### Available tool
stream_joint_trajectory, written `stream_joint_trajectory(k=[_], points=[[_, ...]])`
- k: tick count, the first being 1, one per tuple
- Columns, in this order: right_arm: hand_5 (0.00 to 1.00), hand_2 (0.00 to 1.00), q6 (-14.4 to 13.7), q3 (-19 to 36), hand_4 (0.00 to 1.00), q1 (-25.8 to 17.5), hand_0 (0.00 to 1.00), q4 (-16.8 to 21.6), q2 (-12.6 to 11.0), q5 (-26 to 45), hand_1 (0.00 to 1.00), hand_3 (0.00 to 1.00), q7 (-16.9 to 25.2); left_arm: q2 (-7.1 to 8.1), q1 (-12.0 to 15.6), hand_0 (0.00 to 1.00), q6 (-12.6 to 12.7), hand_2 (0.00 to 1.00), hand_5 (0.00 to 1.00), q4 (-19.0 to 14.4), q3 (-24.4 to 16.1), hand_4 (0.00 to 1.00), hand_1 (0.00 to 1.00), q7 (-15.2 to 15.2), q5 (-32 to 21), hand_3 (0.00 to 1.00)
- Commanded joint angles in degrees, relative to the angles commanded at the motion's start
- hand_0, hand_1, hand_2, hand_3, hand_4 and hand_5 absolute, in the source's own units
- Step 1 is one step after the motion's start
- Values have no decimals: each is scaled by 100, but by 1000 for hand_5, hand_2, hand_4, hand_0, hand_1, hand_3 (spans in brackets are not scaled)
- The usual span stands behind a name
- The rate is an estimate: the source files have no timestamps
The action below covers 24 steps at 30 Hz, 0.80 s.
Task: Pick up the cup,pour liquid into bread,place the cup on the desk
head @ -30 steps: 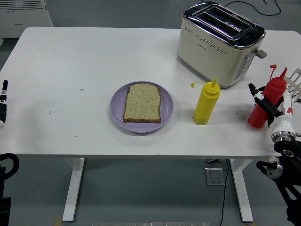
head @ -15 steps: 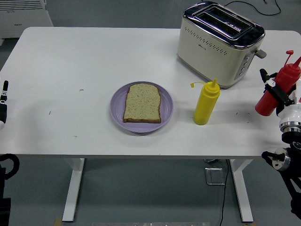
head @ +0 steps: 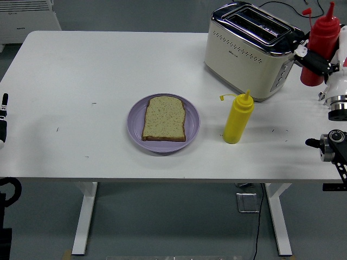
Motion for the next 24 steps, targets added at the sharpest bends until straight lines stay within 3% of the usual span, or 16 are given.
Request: stream_joint_trajectory(k=[8,18,21,24], points=[[170,121,12,-679,847,871,2,-331,44,-1937,2,233,-811,0,-11,784,-3,732,998,1,-18,560,739,-2,2,683],[167,175,750,-1524,820,1933,32,-900,-44,-4357,18,267,-1257,0,-9,787,-4,733,998,-1,-53,559,740,-5,-1,684],[167,175,1079,-2078,820,2283,32,-976,-121,-5102,18,267,-1360,0,-5,787,-3,733,998,1,-69,559,740,-7,-1,684],[172,194,1329,-2722,810,2593,46,-1082,-154,-5185,31,279,-1395,0,-8,787,-7,734,998,2,-70,561,743,-7,-2,684]])
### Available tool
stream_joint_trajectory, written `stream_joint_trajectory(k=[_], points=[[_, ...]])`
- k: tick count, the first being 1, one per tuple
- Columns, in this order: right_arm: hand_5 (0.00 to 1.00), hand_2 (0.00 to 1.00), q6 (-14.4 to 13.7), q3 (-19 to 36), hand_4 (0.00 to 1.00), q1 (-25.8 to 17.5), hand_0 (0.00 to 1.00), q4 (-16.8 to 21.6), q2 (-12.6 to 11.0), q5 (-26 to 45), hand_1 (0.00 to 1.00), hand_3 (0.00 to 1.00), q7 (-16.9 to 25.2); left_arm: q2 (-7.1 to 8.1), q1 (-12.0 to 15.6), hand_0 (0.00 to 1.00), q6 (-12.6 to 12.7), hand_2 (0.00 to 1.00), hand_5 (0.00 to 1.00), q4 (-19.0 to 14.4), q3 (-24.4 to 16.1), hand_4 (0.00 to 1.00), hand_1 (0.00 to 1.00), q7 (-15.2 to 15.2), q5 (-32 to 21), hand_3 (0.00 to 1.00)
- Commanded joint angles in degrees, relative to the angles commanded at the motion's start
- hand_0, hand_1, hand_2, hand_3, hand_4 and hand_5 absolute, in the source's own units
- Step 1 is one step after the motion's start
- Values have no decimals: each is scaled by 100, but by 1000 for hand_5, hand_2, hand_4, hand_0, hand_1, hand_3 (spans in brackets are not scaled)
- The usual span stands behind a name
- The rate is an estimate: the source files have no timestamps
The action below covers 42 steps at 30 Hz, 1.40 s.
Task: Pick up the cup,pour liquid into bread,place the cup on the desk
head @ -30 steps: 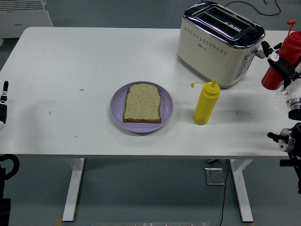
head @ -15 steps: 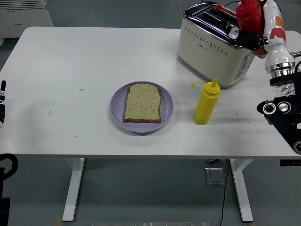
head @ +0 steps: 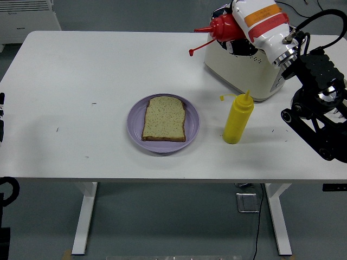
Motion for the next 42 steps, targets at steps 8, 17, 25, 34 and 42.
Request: stream_joint_trajectory(k=[8,17,25,34,42], points=[[171,192,148,-603,800,367,46,-136,52,0,31,281,-58,0,-1,789,-3,734,998,2,-14,559,745,-4,1,684],[162,191,140,-598,786,416,47,-129,99,0,30,284,-85,0,6,789,-2,734,998,3,-26,565,745,-6,2,685],[153,198,169,-623,766,381,52,-196,145,0,35,290,-148,0,4,792,-2,735,998,2,-16,570,746,-6,3,686],[151,198,224,-415,761,452,51,-276,192,0,35,291,-259,0,26,792,-2,735,998,2,-25,570,747,-10,4,686],[152,199,258,-825,754,407,50,-316,265,0,35,294,-330,0,23,792,-6,734,998,2,-13,573,747,-12,5,684]])
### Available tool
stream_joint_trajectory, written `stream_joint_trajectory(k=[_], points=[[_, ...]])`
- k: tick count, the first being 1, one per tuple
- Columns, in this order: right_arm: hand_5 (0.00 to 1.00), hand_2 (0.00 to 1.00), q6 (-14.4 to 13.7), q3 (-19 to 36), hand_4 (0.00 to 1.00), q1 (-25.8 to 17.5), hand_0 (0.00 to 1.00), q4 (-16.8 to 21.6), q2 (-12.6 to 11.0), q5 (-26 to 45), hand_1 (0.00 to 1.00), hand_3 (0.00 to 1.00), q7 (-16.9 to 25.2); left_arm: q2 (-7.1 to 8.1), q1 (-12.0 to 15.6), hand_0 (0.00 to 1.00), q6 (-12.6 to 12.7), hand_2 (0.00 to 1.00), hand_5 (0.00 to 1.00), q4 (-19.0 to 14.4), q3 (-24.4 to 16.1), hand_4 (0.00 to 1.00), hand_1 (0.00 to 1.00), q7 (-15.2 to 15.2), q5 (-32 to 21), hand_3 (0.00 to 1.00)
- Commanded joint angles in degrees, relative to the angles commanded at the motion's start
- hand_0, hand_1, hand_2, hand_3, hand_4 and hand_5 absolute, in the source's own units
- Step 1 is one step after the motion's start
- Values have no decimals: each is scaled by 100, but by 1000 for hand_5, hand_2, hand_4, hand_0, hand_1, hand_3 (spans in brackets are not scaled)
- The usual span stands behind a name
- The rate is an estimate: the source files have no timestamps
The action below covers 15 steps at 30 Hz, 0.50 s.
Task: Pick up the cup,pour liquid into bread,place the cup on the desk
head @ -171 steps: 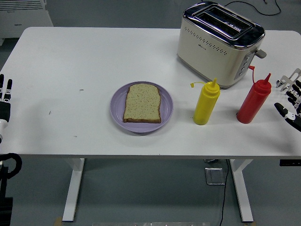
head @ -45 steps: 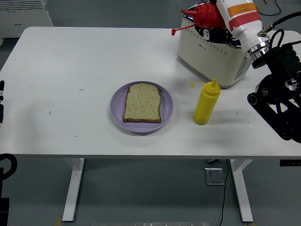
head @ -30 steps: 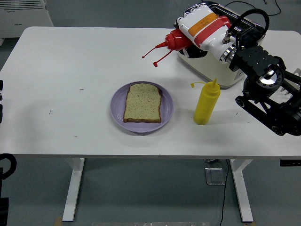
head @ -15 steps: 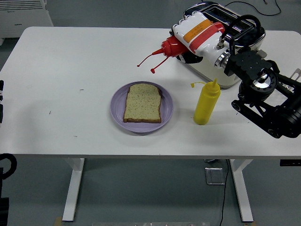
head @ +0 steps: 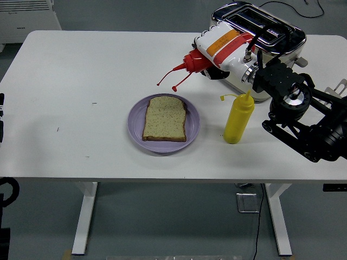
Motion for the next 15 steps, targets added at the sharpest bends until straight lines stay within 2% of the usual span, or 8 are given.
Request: stream_joint_trajectory(k=[5,10,15], points=[[152,199,-124,508,754,-67,50,66,-52,0,35,294,-32,0,15,792,3,734,998,4,-4,573,747,-1,-4,684],[155,200,-545,1191,753,-381,50,195,10,0,36,295,-52,0,9,791,-1,734,998,2,12,573,744,-2,-3,684],[156,201,-1021,1928,752,-849,55,495,54,1130,41,296,291,0,5,791,2,734,998,5,11,573,744,-2,-7,684]])
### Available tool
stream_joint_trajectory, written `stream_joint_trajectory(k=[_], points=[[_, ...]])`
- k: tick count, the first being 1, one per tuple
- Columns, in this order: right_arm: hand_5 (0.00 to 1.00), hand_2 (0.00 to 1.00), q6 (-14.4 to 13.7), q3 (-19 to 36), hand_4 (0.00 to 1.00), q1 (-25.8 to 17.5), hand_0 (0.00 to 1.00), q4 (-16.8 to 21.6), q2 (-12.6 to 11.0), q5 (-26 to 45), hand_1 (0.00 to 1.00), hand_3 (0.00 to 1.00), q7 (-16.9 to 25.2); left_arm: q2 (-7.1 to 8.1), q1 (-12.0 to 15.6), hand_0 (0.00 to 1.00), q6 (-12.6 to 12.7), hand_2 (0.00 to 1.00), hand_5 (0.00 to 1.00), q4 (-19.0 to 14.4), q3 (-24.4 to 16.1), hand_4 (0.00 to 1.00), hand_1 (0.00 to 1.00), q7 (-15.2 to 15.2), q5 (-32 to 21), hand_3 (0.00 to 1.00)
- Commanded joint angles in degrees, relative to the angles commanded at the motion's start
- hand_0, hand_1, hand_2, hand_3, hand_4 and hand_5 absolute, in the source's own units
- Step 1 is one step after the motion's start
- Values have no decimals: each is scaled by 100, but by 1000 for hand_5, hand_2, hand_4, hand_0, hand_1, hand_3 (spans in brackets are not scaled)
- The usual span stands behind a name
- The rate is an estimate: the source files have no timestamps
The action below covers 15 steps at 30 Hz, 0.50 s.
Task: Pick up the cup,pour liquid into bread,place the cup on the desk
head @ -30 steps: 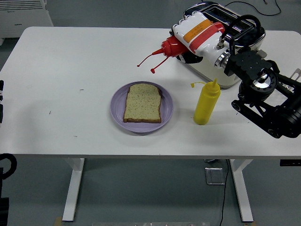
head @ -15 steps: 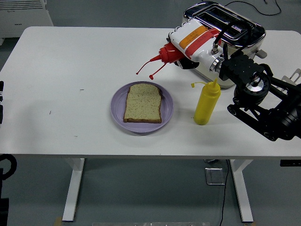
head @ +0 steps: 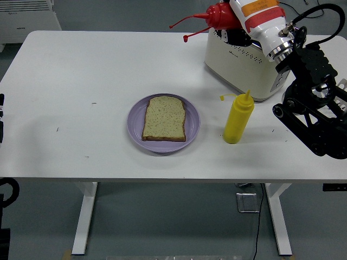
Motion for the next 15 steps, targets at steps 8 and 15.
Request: stream_joint_trajectory(k=[8,15], points=[[160,202,358,1173,753,-738,55,352,-52,1937,43,296,903,0,-12,789,2,732,998,-2,-6,572,743,4,-2,683],[162,203,698,1814,751,-1309,56,387,-145,3589,43,297,1187,0,-19,787,7,732,998,-4,4,572,742,7,-5,682]])
